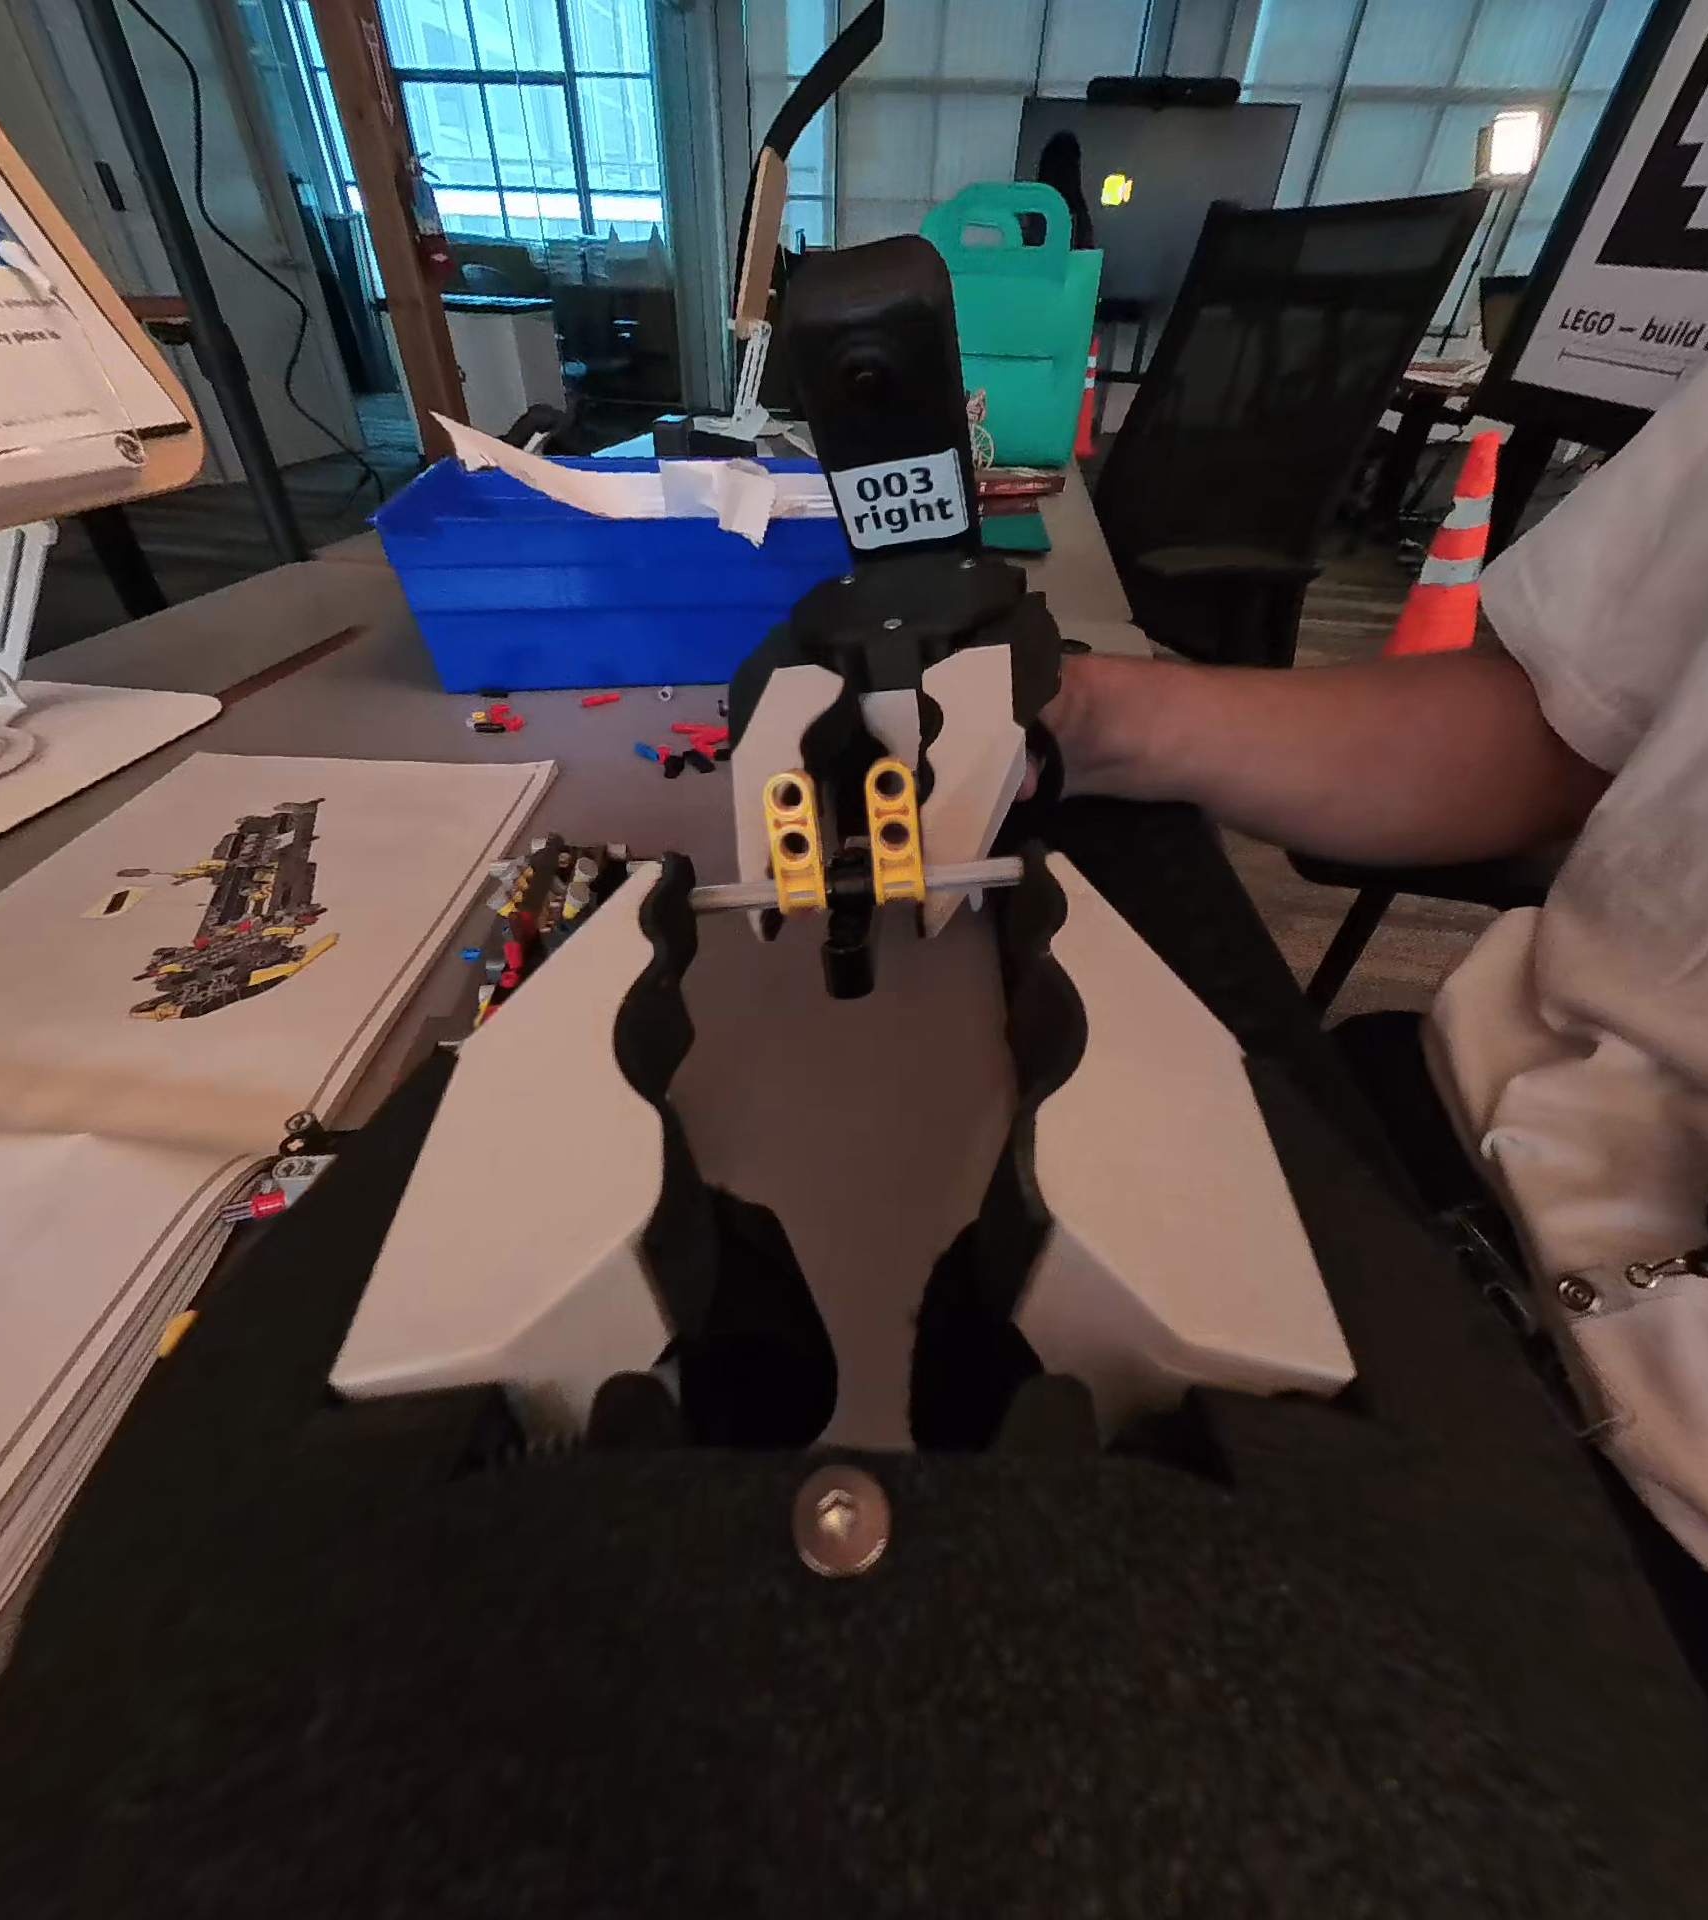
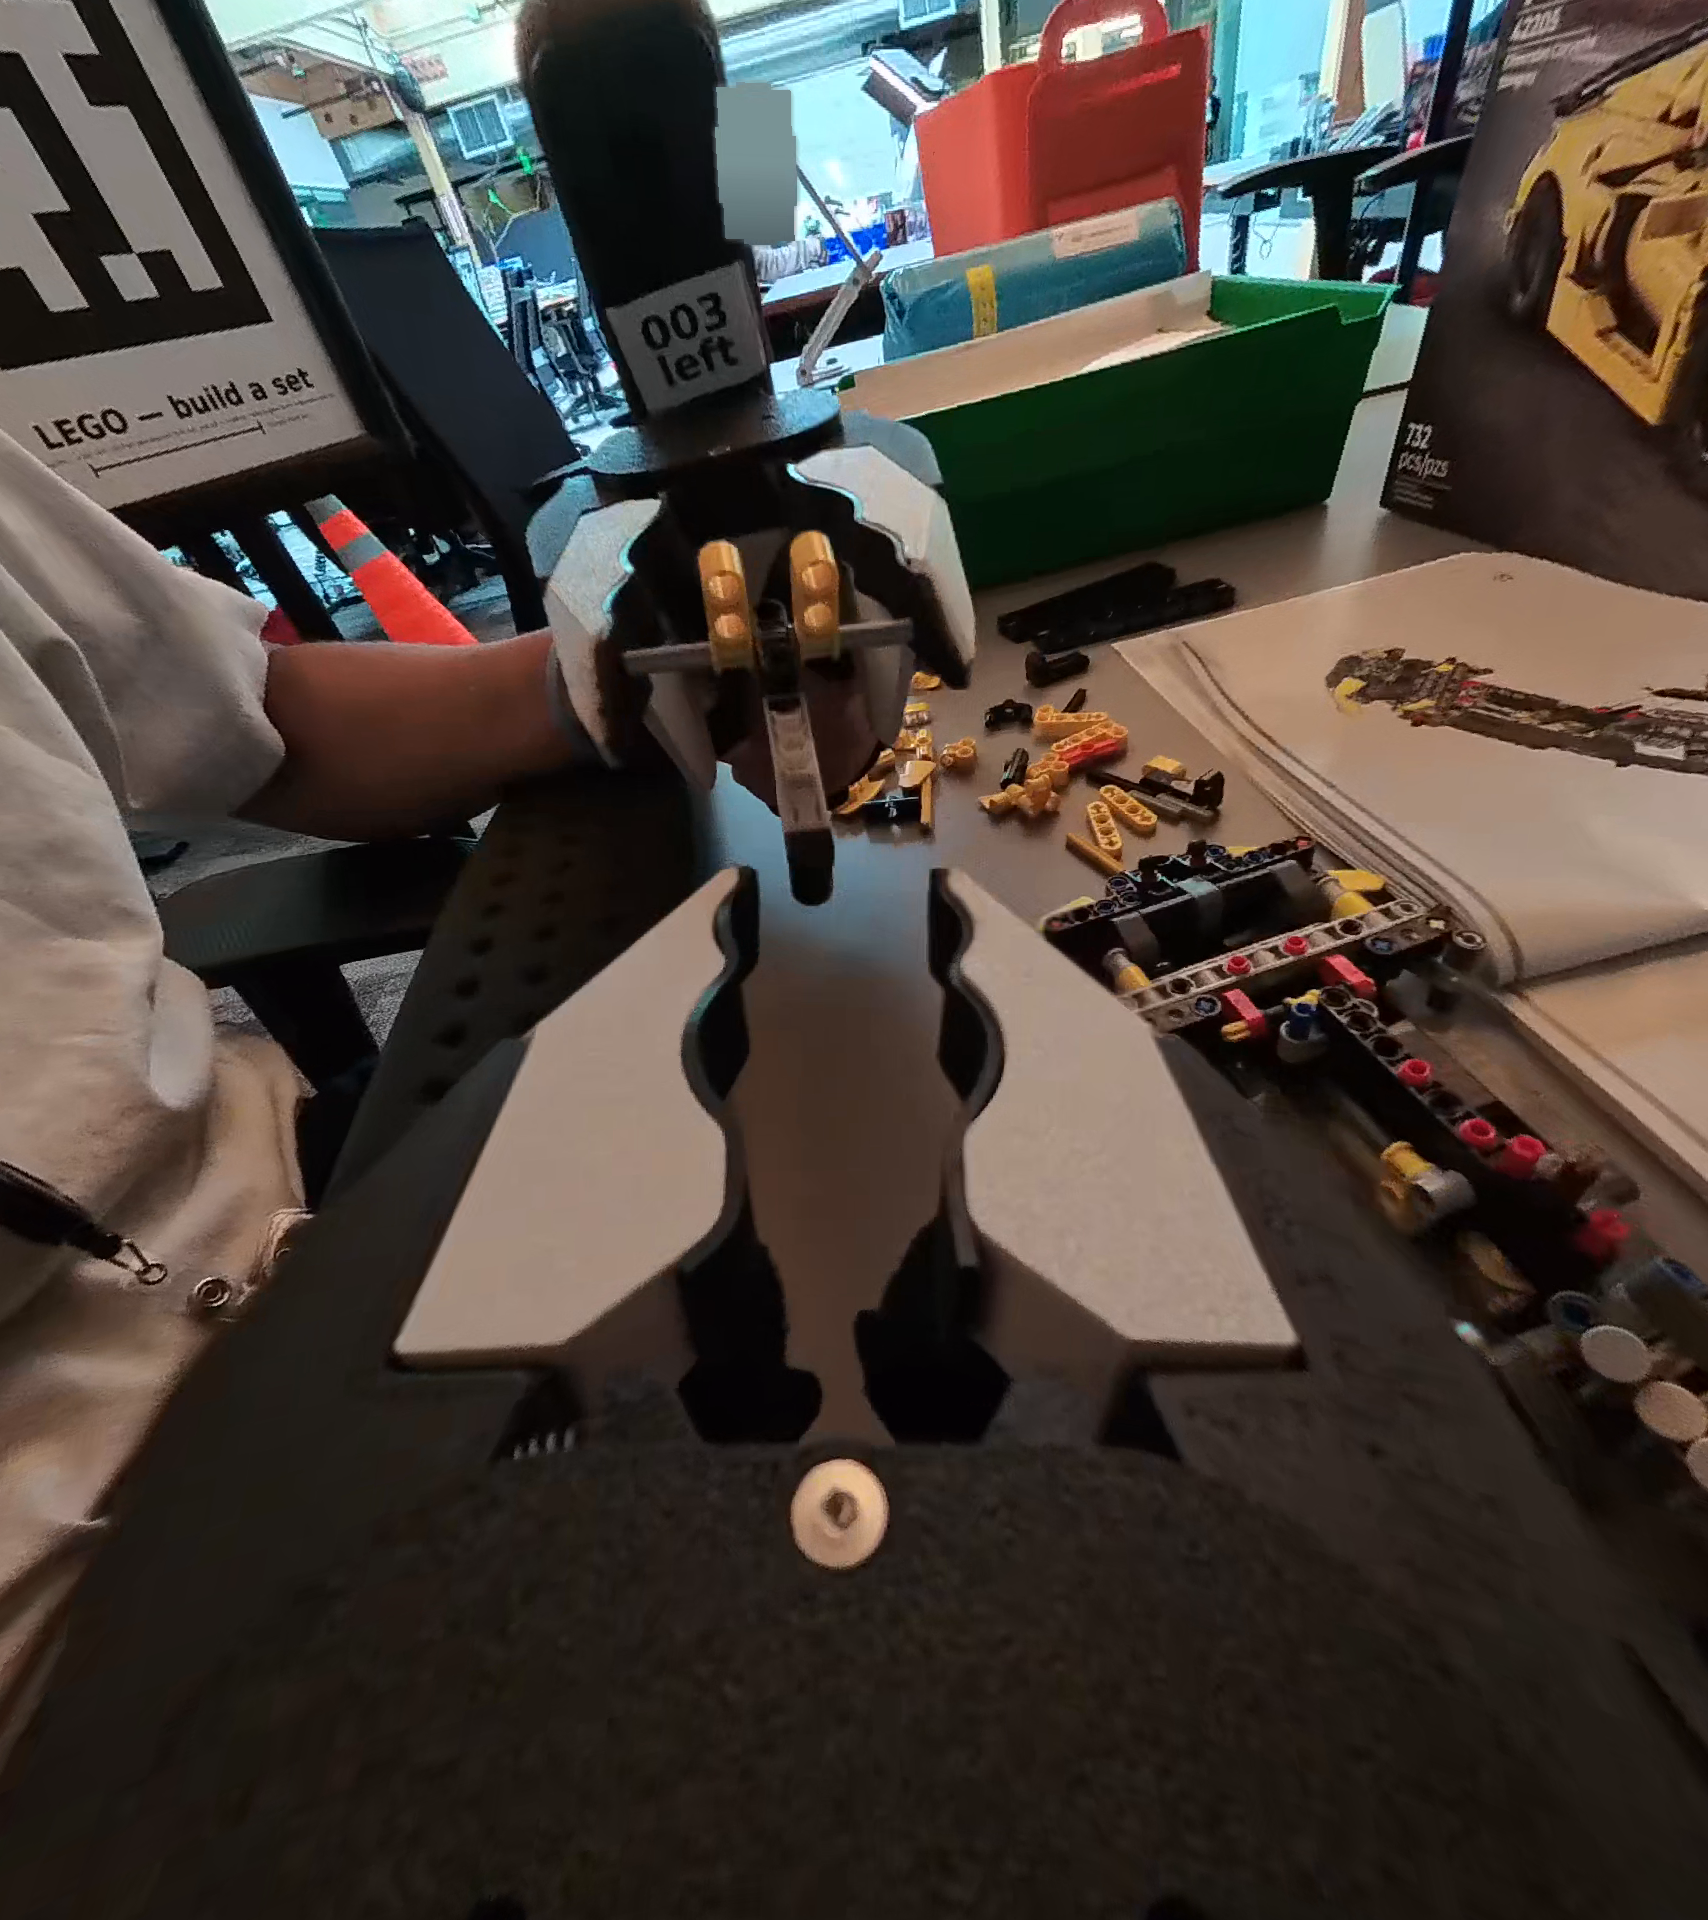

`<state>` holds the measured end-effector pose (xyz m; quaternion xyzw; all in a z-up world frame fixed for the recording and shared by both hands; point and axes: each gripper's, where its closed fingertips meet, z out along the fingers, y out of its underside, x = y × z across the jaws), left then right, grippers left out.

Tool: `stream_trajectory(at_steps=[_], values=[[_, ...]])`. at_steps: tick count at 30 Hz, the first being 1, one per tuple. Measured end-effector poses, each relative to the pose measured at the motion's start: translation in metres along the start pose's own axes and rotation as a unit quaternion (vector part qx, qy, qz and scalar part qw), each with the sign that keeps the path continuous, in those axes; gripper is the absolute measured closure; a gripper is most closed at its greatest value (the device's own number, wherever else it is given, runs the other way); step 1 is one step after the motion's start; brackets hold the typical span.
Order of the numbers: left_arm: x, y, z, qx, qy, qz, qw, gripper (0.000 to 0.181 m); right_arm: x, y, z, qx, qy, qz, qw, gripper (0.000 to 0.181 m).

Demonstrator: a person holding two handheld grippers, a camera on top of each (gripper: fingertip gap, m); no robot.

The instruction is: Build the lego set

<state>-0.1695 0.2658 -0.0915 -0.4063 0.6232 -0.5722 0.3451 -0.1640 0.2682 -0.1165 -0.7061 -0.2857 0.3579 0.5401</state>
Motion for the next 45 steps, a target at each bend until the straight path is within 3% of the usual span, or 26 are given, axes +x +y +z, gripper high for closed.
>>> stream_trajectory(at_steps=[30, 35, 45], values=[[0.004, 0.018, 0.009, -0.045, 0.003, 0.016, 0.999, 0.122, -0.007, 0.005, 0.002, -0.016, 0.002, -0.056, 0.998, 0.172], [0.004, 0.02, 0.008, -0.052, 0.011, -0.02, 0.998, 0.121, -0.006, 0.006, 0.002, -0.02, -0.003, -0.045, 0.999, 0.173], [-0.004, 0.011, -0.002, -0.025, 0.002, -0.036, 0.999, 0.137, 0.004, 0.001, -0.005, -0.004, 0.02, -0.03, 0.999, 0.174]])
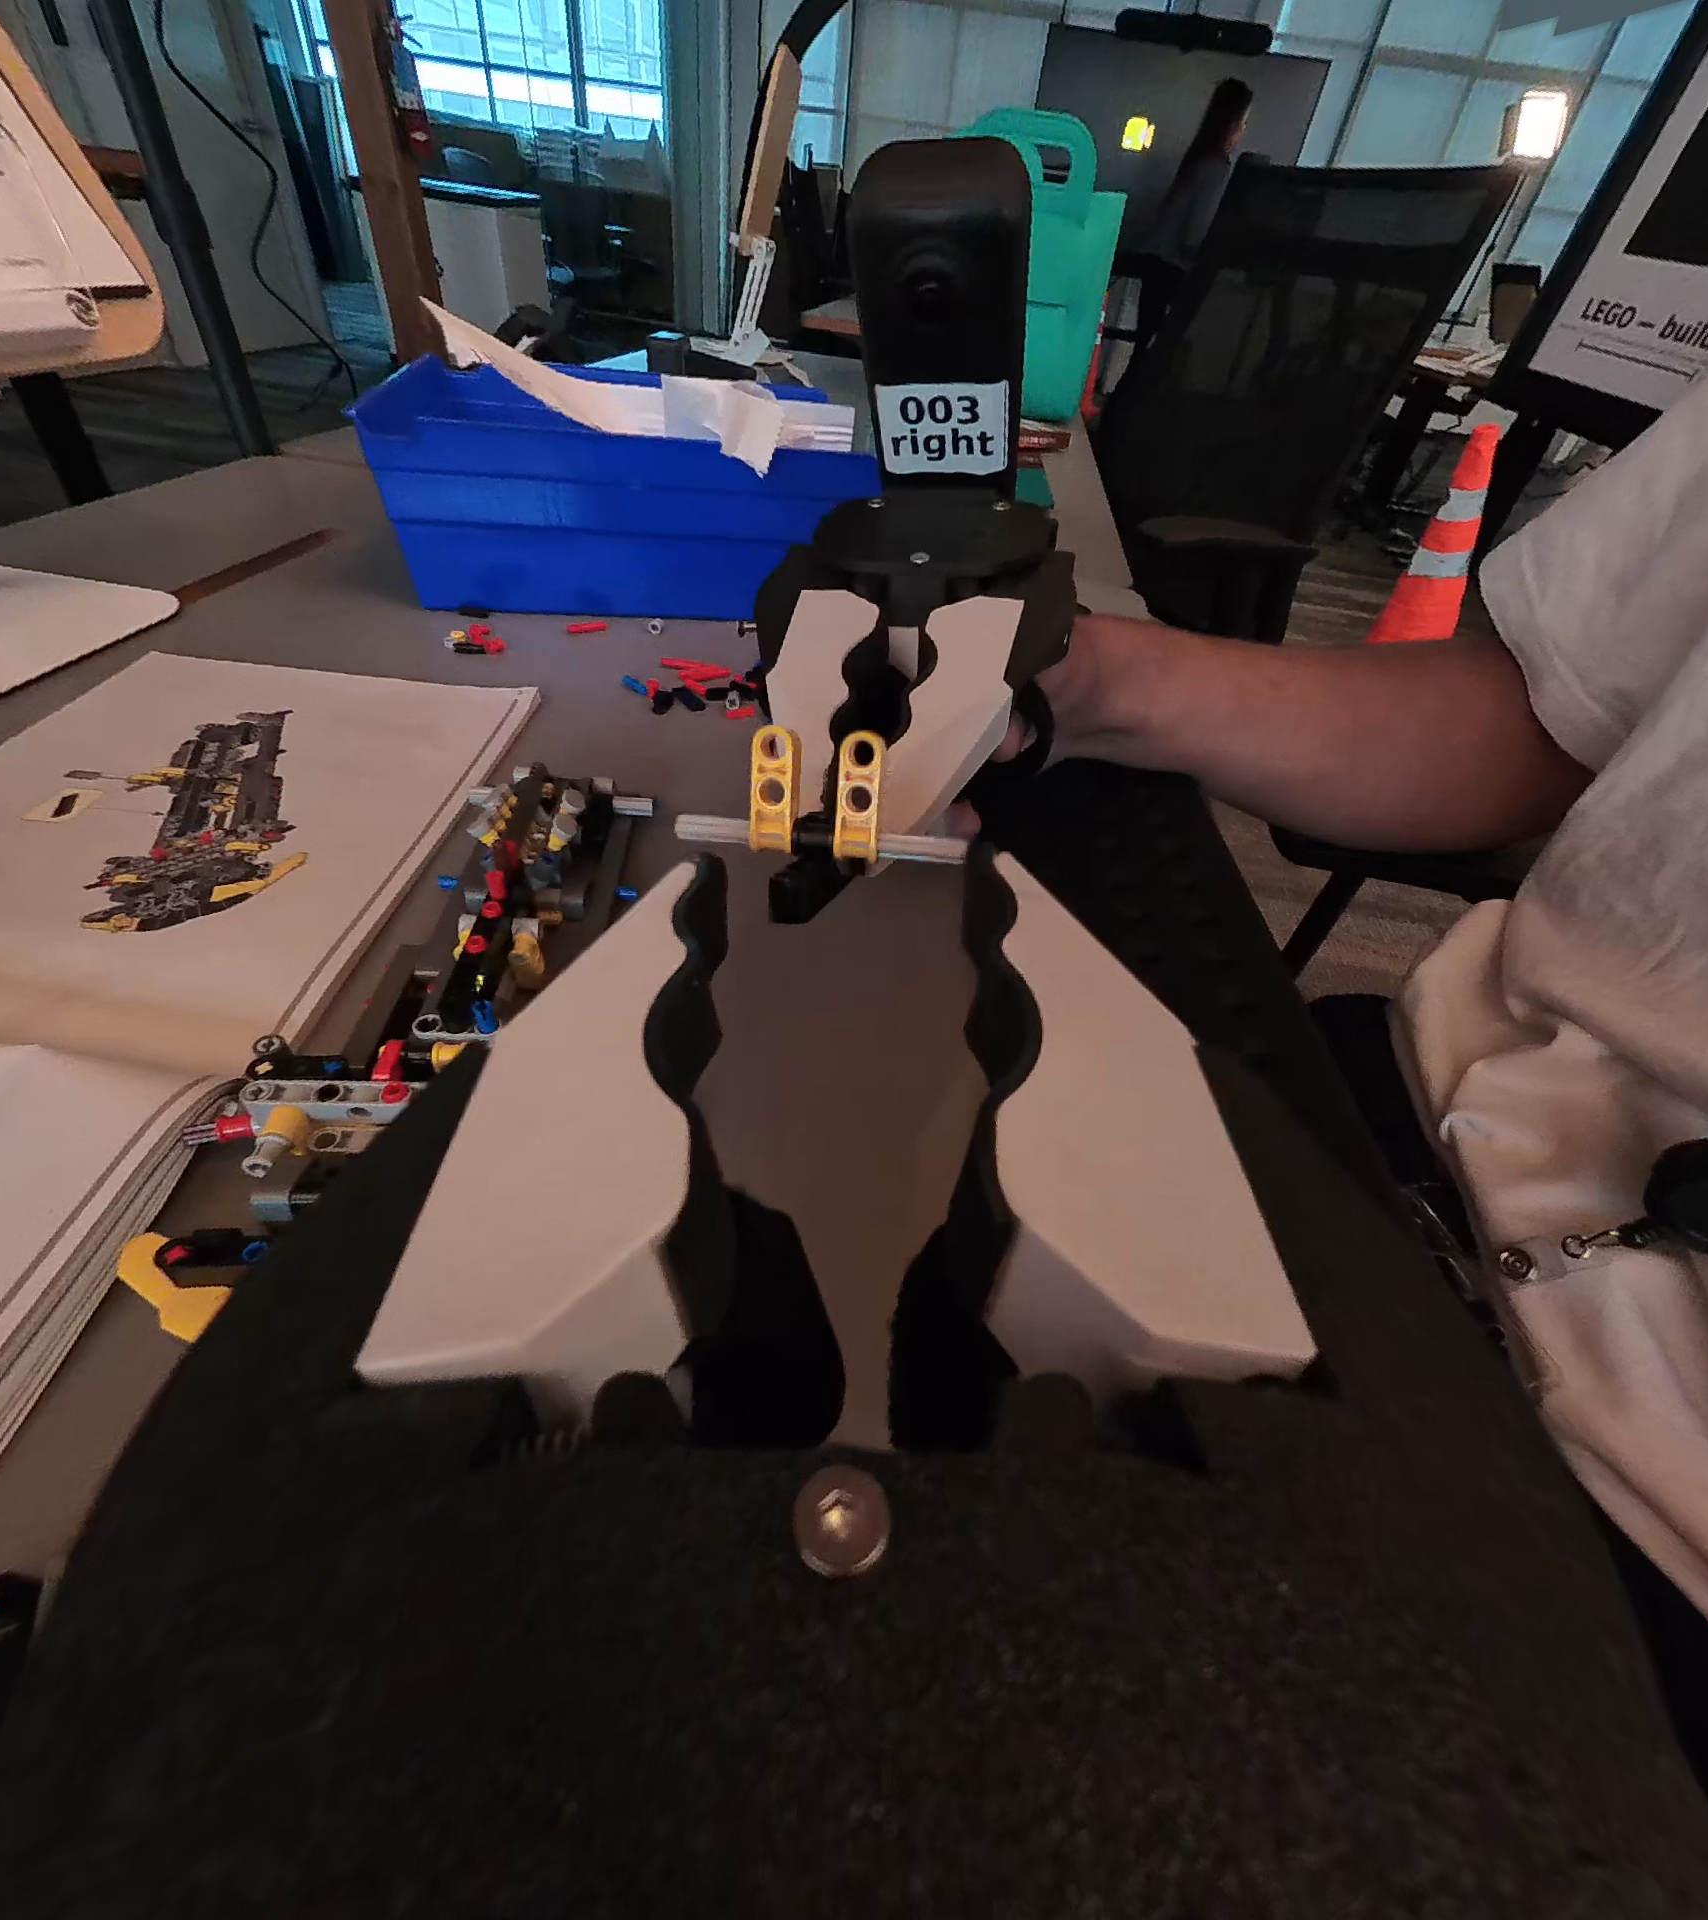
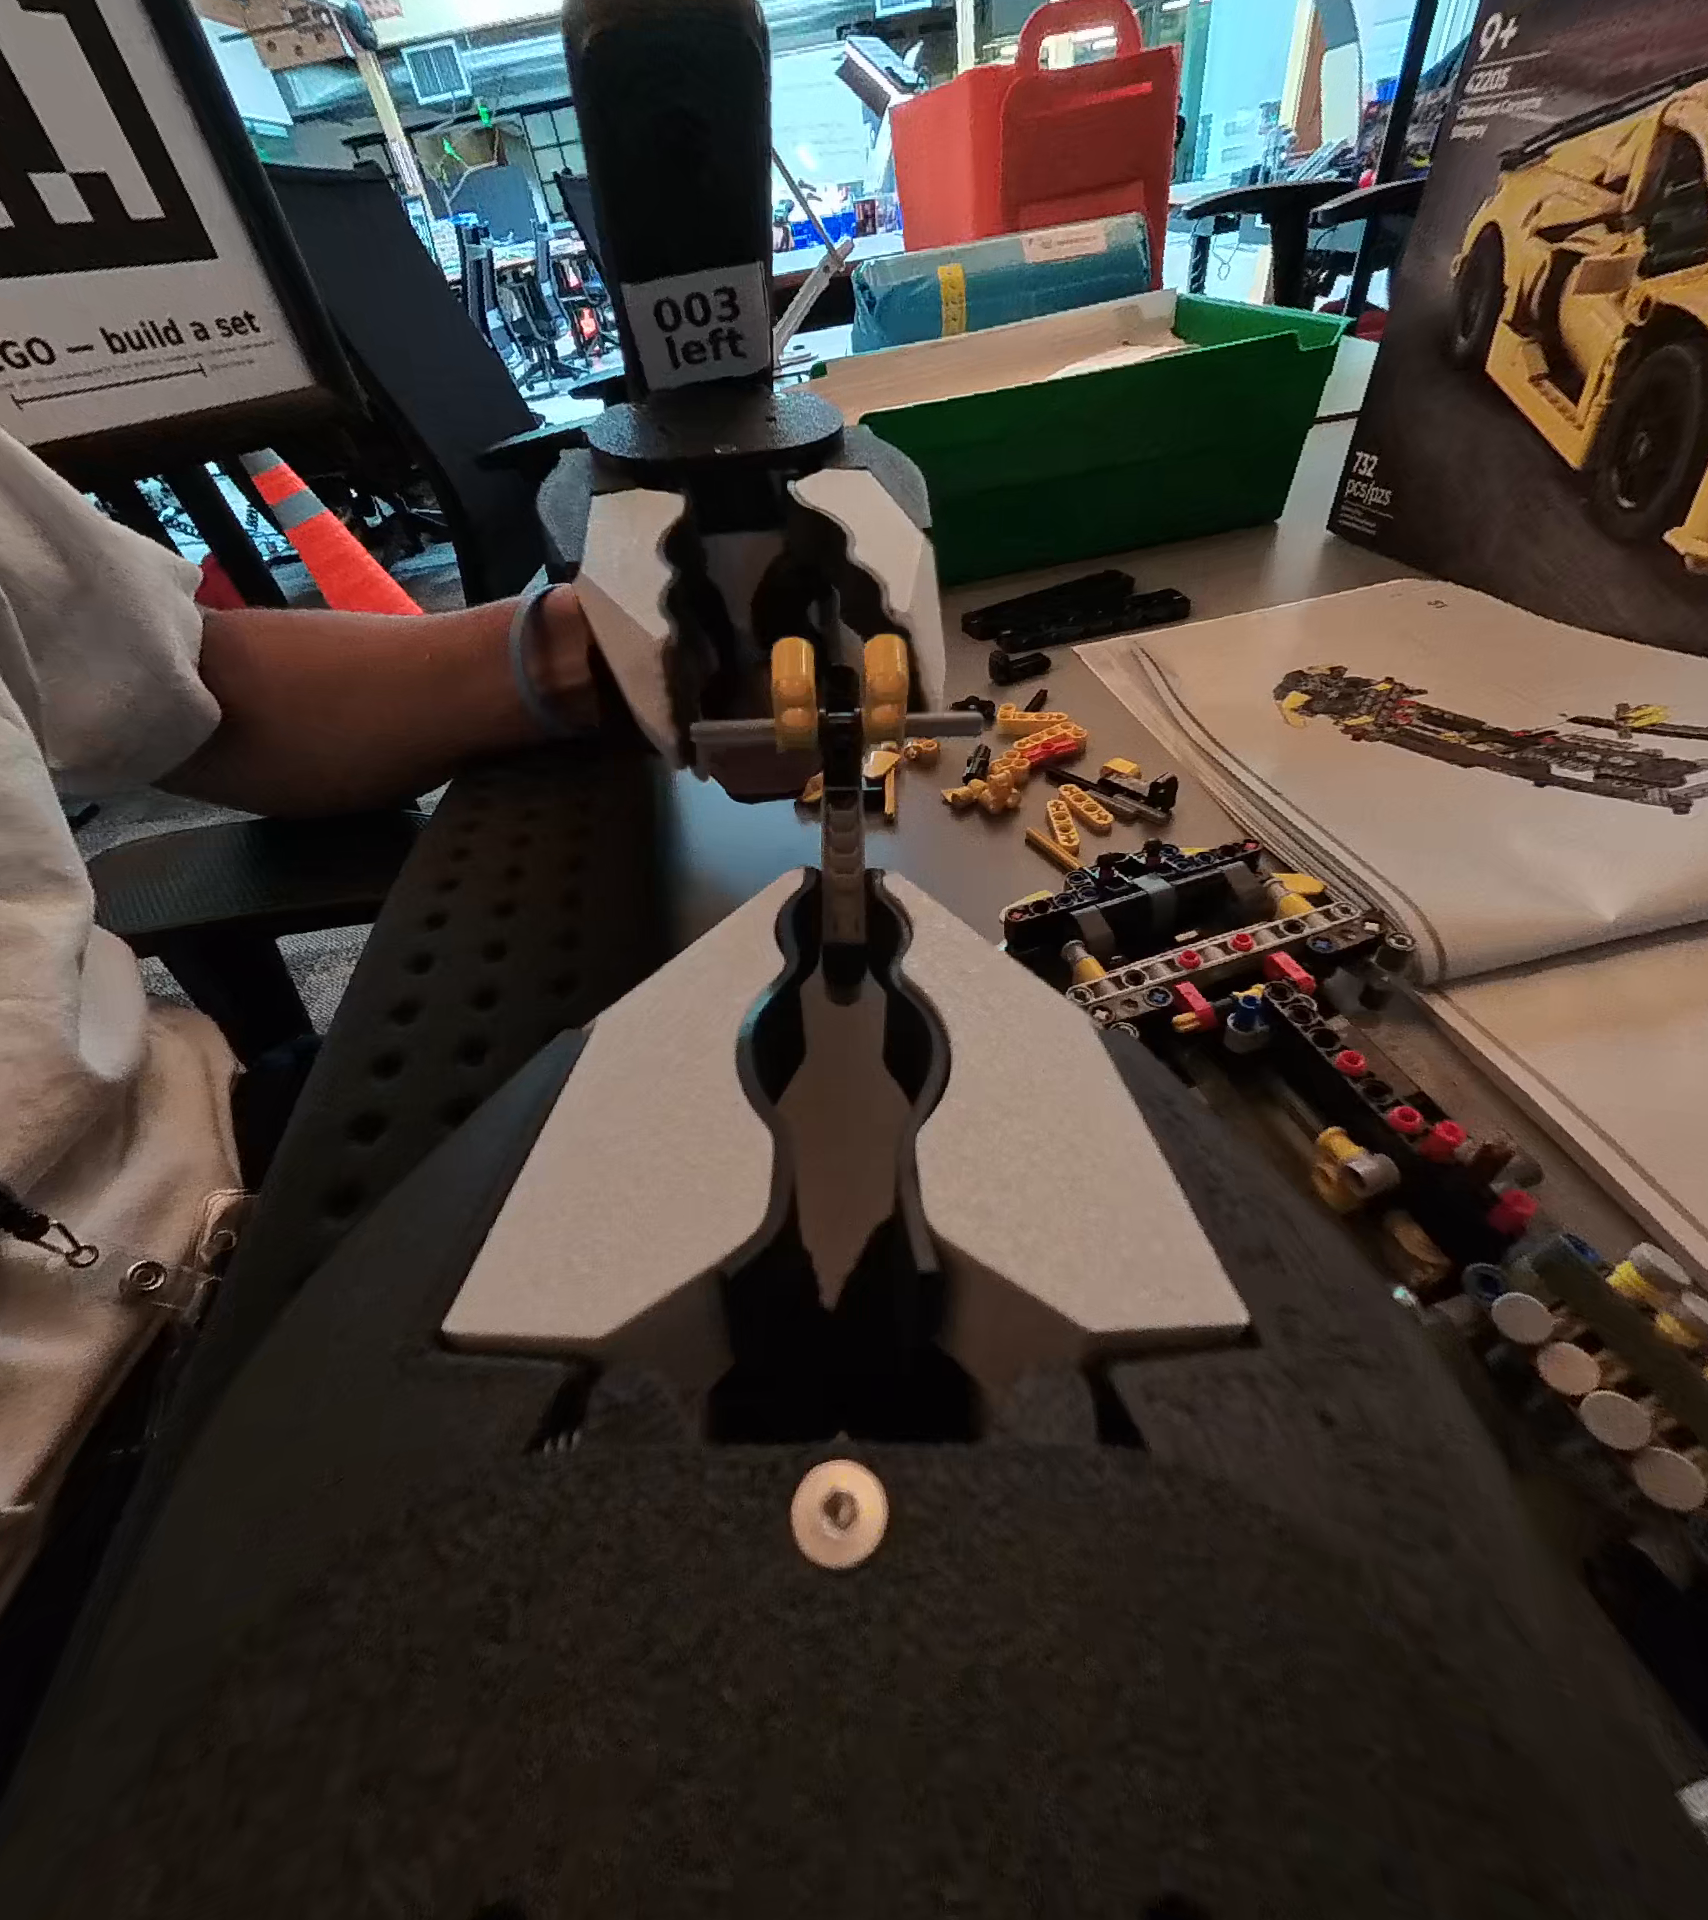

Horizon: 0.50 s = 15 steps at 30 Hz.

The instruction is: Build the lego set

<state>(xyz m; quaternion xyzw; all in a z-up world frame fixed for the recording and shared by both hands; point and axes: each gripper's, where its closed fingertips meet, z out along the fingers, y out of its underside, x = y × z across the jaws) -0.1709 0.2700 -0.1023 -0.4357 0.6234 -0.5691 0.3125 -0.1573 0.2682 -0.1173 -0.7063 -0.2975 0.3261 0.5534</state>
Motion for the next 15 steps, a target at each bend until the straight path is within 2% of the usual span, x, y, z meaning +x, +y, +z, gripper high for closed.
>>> stream_trajectory(at_steps=[3, 15], values=[[0.0016, 0.0006, -0.0007, -0.003, 0.008, -0.006, 1.0, 0.145, 0.0015, 0.0002, -0.0007, 0.0, 0.004, 0.0, 1.0, 0.174], [0.0026, 0.0008, -0.0032, -0.004, 0.024, -0.032, 0.999, 0.147, 0.001, 0.0006, -0.0021, -0.003, -0.003, 0.013, 1.0, 0.174]])
